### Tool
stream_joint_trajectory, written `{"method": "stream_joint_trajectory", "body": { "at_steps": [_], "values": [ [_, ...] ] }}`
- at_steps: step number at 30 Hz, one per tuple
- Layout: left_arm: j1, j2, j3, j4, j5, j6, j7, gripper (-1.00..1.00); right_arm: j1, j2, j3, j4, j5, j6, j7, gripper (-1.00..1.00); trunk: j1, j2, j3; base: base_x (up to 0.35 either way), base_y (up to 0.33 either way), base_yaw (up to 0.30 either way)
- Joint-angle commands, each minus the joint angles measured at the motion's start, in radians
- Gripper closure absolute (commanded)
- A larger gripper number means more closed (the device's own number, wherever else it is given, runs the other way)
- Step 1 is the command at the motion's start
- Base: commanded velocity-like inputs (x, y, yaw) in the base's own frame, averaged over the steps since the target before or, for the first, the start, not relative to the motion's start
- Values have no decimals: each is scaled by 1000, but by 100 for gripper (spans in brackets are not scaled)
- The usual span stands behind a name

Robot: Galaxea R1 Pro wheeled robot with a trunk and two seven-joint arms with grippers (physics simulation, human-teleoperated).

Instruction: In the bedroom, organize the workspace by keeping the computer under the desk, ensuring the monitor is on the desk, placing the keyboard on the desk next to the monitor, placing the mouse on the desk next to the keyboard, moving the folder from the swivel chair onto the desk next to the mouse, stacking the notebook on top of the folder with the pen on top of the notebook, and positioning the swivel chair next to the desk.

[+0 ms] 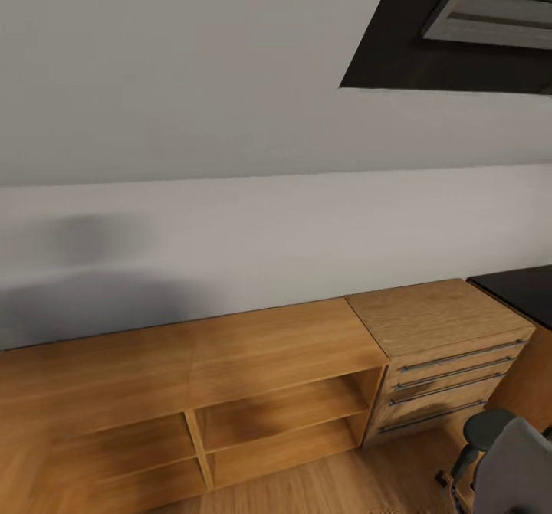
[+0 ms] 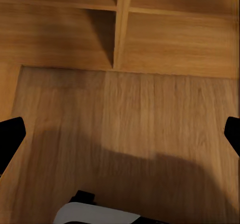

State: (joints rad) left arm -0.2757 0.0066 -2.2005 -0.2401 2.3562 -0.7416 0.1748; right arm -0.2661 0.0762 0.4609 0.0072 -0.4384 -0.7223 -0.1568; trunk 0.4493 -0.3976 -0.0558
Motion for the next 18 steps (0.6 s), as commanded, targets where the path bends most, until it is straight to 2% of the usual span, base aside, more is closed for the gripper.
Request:
{"method": "stream_joint_trajectory", "body": {
  "at_steps": [1,13,18],
  "values": [
    [-2,1,-8,-4,0,-5,9,-100,-1,0,8,1,-3,-2,-6,-100,1,-2,-2,0,0,-300],
    [-2,1,-8,-5,0,-5,9,-100,-2,0,8,1,-3,-2,-6,-100,1,-2,-2,4,11,-300],
    [-2,0,-9,-4,0,-5,8,-100,-2,0,8,1,-3,-2,-6,-100,1,-2,-2,158,150,-300]
  ]
}}
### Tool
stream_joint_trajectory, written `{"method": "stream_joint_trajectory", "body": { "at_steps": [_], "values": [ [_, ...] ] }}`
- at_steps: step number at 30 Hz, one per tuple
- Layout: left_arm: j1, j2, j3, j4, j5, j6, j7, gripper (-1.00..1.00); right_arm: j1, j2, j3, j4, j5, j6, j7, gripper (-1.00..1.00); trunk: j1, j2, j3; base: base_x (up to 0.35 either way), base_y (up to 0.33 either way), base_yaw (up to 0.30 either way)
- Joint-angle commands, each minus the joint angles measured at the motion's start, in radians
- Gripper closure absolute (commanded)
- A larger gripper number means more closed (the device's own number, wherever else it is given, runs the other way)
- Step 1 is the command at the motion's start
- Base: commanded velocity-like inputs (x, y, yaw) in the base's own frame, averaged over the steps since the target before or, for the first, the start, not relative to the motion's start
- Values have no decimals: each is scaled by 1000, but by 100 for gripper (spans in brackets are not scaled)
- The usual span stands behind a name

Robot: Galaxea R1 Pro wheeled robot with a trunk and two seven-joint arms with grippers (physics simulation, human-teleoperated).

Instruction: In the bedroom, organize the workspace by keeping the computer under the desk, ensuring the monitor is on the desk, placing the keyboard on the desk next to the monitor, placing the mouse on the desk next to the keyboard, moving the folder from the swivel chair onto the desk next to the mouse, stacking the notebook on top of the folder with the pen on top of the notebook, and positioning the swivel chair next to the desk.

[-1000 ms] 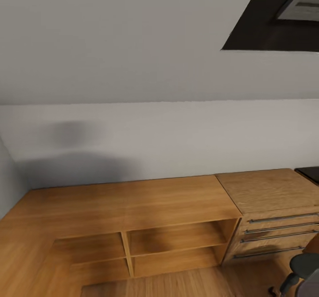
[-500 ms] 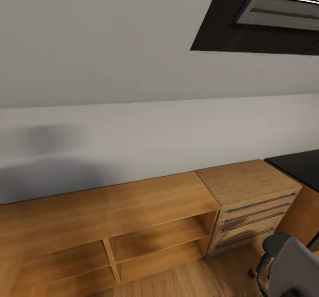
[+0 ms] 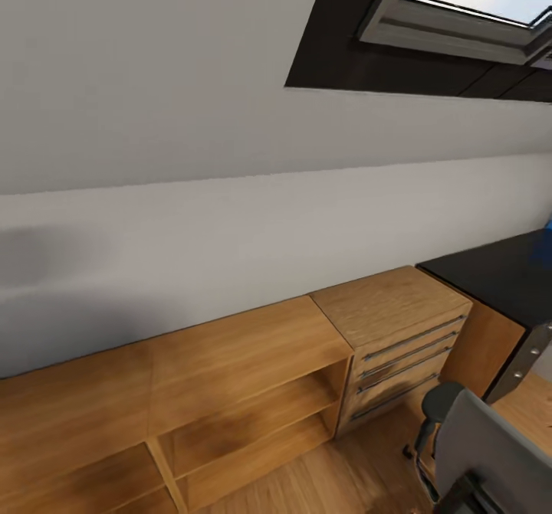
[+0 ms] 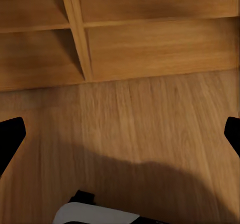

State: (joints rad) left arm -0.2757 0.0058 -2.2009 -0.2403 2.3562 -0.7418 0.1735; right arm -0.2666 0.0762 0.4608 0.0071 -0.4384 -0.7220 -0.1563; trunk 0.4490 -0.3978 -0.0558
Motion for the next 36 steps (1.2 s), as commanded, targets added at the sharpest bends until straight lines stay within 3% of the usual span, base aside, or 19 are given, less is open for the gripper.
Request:
{"method": "stream_joint_trajectory", "body": {
  "at_steps": [1,9,36],
  "values": [
    [-2,1,-8,-4,0,-5,9,-100,-1,1,9,1,-3,-2,-7,-100,1,-2,-2,222,187,-300],
    [-2,0,-8,-4,0,-5,9,-100,-1,1,9,1,-3,-2,-6,-100,1,-2,-2,141,101,-300],
    [-2,0,-8,-4,0,-5,9,-100,-1,1,9,2,-4,-1,-7,-100,1,-2,-2,6,4,-300]
  ]
}}
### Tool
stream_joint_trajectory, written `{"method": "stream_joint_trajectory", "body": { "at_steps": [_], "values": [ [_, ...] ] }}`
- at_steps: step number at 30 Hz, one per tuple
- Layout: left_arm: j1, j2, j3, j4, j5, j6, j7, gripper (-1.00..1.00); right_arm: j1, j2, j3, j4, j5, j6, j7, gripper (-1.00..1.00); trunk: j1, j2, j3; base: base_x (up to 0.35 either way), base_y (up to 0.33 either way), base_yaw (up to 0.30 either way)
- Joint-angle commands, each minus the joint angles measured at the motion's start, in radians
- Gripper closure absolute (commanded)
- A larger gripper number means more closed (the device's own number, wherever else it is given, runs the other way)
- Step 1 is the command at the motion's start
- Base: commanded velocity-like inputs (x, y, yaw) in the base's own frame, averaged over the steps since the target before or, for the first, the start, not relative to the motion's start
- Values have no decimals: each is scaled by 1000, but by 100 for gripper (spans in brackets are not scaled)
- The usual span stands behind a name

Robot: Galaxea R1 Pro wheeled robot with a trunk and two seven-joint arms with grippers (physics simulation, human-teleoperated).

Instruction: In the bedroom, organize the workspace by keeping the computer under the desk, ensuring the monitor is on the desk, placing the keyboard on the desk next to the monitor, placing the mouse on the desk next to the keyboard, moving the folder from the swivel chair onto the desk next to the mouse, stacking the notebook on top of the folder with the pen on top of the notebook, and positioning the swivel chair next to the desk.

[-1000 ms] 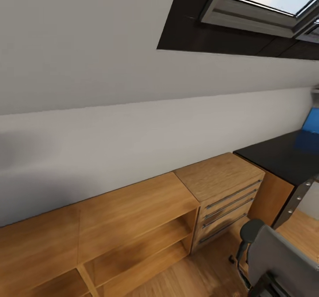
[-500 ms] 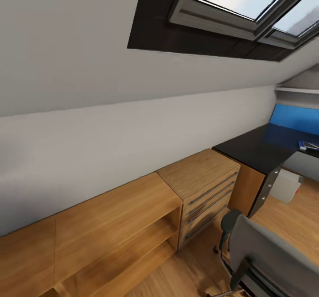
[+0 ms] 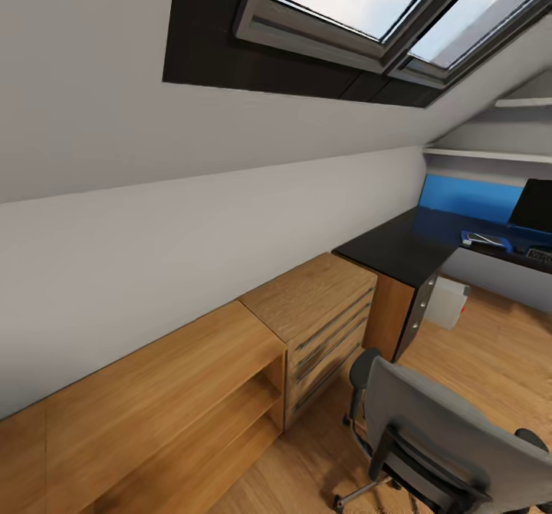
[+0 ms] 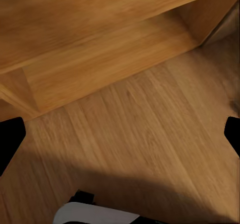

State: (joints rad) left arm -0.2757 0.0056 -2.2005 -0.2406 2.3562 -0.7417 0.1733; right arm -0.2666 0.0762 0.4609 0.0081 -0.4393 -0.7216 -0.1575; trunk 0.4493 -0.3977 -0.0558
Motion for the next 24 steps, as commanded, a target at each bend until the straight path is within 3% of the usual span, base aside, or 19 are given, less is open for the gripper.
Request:
{"method": "stream_joint_trajectory", "body": {
  "at_steps": [1,16,24],
  "values": [
    [-2,1,-8,-3,0,-5,9,-100,-1,0,8,0,-4,0,-7,-100,1,-2,-2,0,0,-300],
    [-2,1,-8,-4,0,-5,9,-100,-1,3,8,1,-5,3,-8,-100,1,-2,-10,0,0,-279],
    [-2,1,-8,-4,0,-5,9,-100,-1,4,-36,0,-4,5,-7,-100,1,-2,-20,0,0,-184]
  ]
}}
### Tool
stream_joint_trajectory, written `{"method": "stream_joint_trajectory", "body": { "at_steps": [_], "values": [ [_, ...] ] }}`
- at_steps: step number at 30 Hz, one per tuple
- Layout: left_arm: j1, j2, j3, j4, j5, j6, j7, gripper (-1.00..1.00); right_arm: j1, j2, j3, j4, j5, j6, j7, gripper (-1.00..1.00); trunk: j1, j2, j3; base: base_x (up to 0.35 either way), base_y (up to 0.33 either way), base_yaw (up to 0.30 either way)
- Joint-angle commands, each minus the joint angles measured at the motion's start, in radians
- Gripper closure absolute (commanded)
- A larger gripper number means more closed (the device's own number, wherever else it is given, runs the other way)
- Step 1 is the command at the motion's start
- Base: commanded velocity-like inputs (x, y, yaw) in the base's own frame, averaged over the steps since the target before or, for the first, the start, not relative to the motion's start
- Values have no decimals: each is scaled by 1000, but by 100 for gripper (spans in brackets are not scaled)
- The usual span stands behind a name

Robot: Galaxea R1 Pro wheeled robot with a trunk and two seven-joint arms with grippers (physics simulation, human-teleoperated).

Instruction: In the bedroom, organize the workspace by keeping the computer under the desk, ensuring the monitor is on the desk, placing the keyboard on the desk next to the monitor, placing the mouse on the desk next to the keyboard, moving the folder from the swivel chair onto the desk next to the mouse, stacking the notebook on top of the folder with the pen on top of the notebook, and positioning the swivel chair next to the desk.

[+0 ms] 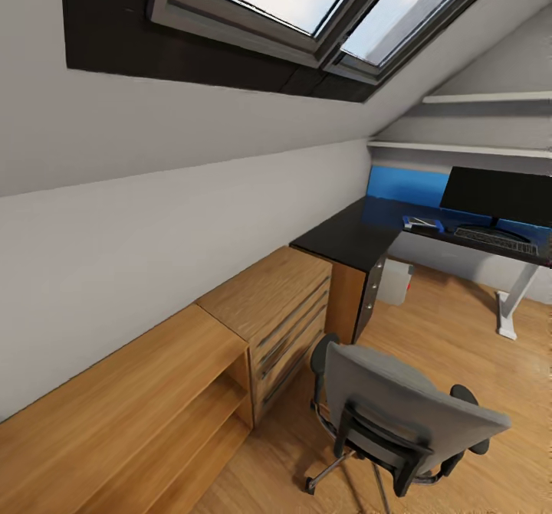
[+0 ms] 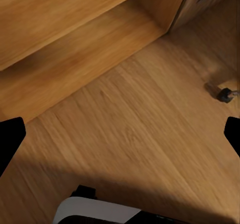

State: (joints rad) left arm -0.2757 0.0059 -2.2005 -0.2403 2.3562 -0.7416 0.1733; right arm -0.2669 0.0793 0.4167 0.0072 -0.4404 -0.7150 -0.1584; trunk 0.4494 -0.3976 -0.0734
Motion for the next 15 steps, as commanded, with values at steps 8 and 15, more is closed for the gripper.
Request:
{"method": "stream_joint_trajectory", "body": {
  "at_steps": [8,15],
  "values": [
    [-2,0,-8,-4,0,-5,9,-100,-1,1,-14,1,-3,-1,-6,-100,1,-2,-14,0,0,-157],
    [-2,1,-8,-4,0,-5,9,-100,-1,0,-16,0,-3,-1,-6,-100,1,-2,-24,2,1,-153]
  ]
}}
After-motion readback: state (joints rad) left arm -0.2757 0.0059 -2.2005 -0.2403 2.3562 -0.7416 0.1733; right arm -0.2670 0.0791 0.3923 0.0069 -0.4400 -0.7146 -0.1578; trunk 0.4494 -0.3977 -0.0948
